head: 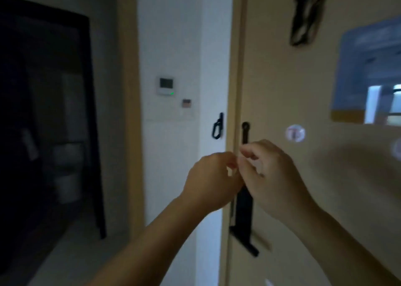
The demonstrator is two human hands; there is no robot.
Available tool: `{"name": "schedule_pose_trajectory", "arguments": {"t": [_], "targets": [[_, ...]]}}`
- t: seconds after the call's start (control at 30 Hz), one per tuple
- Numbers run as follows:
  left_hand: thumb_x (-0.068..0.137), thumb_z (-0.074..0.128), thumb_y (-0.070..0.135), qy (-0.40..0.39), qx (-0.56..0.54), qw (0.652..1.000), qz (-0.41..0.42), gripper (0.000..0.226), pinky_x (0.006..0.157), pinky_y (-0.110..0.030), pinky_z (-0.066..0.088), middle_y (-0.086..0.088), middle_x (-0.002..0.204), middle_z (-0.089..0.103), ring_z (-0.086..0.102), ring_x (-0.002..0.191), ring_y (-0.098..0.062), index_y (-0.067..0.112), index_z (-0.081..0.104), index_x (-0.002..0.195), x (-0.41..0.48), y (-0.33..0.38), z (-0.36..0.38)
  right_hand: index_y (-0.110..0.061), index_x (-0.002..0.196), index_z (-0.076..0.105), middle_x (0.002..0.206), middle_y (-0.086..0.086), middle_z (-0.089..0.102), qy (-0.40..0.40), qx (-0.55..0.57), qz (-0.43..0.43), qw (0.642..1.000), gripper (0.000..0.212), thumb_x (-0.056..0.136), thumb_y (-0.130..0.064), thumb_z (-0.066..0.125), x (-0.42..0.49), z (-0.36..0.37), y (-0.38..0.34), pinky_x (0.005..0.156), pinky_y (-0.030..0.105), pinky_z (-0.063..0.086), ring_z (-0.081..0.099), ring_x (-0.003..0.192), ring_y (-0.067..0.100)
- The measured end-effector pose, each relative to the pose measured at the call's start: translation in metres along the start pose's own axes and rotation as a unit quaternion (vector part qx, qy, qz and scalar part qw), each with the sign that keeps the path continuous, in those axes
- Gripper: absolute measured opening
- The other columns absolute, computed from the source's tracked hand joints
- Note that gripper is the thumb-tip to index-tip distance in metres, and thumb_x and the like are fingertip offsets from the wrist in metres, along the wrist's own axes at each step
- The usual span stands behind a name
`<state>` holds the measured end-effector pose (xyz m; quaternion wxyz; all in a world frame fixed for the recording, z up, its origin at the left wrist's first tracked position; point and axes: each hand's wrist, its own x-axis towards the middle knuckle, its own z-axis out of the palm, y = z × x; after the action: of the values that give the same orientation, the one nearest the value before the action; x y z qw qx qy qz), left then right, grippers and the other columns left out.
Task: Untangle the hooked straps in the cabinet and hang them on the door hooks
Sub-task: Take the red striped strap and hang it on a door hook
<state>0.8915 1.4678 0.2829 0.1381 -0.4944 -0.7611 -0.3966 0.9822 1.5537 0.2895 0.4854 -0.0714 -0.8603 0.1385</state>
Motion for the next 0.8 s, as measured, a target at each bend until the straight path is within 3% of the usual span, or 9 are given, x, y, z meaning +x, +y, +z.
{"name": "schedule_pose_trajectory", "arguments": {"t": [0.17,0.27,0.47,0.63,0.8], "targets": [[0.085,0.047,0.039,-0.03,0.049,0.983,-0.173,0.027,0.079,-0.031,0.053,0.011,0.089,0.068,0.065,0.087,-0.01,0.022,0.066,0.092,-0.117,-0.124,-0.046,-0.01,0.113,0.062,0.106,0.0,0.061,-0.144,0.104,0.021,0.984,0.027,0.09,-0.021,0.054,-0.066,0.136,-0.07,0.085,0.02,0.036,0.053,0.103,0.015],[0.085,0.046,0.044,-0.023,0.07,0.957,-0.28,0.029,0.077,-0.034,0.055,0.011,0.089,0.07,0.065,0.082,-0.01,0.026,0.067,0.093,-0.193,-0.183,-0.073,-0.008,0.113,0.062,0.107,0.005,0.062,-0.235,0.152,0.017,0.96,0.027,0.09,-0.019,0.054,-0.107,0.207,-0.123,0.088,0.024,0.04,0.054,0.104,0.02],[0.089,0.048,0.036,0.009,0.178,0.868,-0.464,0.035,0.088,-0.031,0.051,0.005,0.118,0.064,0.061,0.104,-0.015,0.024,0.058,0.119,-0.333,-0.253,-0.132,-0.011,0.129,0.051,0.129,0.004,0.053,-0.393,0.169,-0.06,0.902,0.038,0.095,-0.025,0.045,-0.182,0.308,-0.225,0.101,0.029,0.033,0.043,0.122,0.02],[0.088,0.047,0.032,0.053,0.253,0.794,-0.551,0.03,0.069,-0.027,0.048,0.0,0.11,0.064,0.059,0.09,-0.016,0.019,0.059,0.112,-0.405,-0.277,-0.185,-0.013,0.131,0.047,0.134,0.004,0.05,-0.488,0.192,-0.129,0.841,0.037,0.097,-0.025,0.04,-0.212,0.358,-0.3,0.102,0.029,0.031,0.04,0.126,0.02],[0.089,0.046,0.033,0.081,0.312,0.726,-0.607,0.031,0.082,-0.036,0.053,-0.002,0.111,0.063,0.059,0.1,-0.02,0.018,0.058,0.113,-0.446,-0.307,-0.227,-0.015,0.138,0.039,0.142,0.002,0.043,-0.527,0.216,-0.187,0.801,0.041,0.099,-0.026,0.034,-0.219,0.407,-0.36,0.107,0.032,0.028,0.035,0.131,0.019]]}}
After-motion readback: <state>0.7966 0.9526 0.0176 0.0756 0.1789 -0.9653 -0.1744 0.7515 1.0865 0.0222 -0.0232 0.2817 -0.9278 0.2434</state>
